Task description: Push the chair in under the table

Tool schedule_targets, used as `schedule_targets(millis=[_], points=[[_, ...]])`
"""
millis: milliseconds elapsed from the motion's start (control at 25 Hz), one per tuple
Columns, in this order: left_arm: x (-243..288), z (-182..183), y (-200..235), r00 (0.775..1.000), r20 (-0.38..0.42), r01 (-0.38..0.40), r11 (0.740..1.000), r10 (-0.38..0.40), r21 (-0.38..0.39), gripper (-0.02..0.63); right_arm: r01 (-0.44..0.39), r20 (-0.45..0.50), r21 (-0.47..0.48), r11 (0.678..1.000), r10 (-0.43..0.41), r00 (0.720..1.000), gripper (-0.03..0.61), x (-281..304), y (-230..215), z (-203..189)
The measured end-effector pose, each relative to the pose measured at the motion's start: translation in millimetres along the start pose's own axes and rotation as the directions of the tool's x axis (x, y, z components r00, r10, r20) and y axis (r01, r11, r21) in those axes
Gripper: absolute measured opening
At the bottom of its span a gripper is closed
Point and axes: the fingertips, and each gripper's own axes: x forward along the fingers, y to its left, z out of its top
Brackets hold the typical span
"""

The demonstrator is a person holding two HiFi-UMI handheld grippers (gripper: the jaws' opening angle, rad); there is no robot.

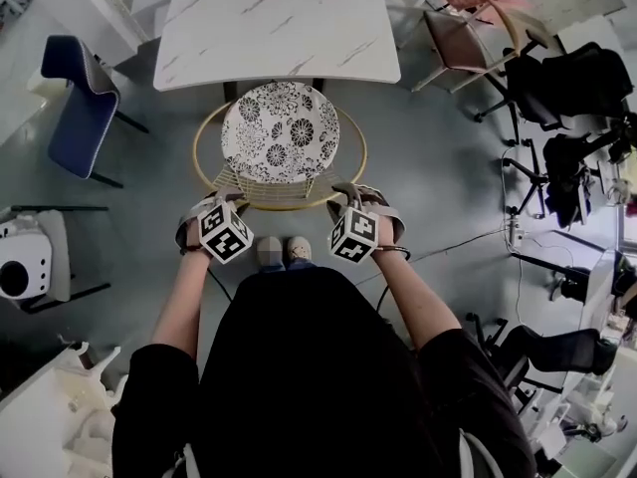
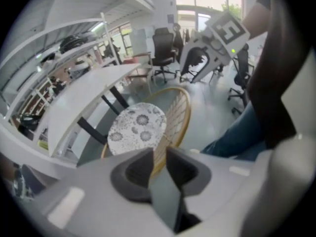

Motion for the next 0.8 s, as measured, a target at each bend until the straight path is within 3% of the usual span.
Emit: schedule_targets(millis=[80,200,360,600,800], points=[[-15.9,11.3,7.3,0.997,0.06,-0.053,0.997,0.056,-0.054,0.048,0.047,0.05,0.055,0.997,-0.049,0.998,0.095,-14.3,-10.1,14.0],[-40.6,32.7,20.9,0.979,0.141,-0.132,0.985,0.148,-0.115,0.023,0.13,0.133,0.124,0.984,-0.146,0.98,0.056,-39.5,-31.8,39.7],[-85.3,67.2,37.1,0.927,0.241,-0.249,0.951,0.288,-0.182,0.009,0.212,0.247,0.266,0.941,-0.279,0.928,0.032,-86.1,-63.8,67.5],[-157.9,110.2,56.0,0.817,0.356,-0.351,0.881,0.453,-0.316,0.009,0.265,0.355,0.504,0.822,-0.477,0.804,0.025,-162.8,-106.6,85.9],[-227.7,144.1,66.4,0.678,0.474,-0.37,0.818,0.562,-0.441,0.008,0.264,0.394,0.637,0.724,-0.6,0.696,0.023,-215.1,-130.8,88.1]])
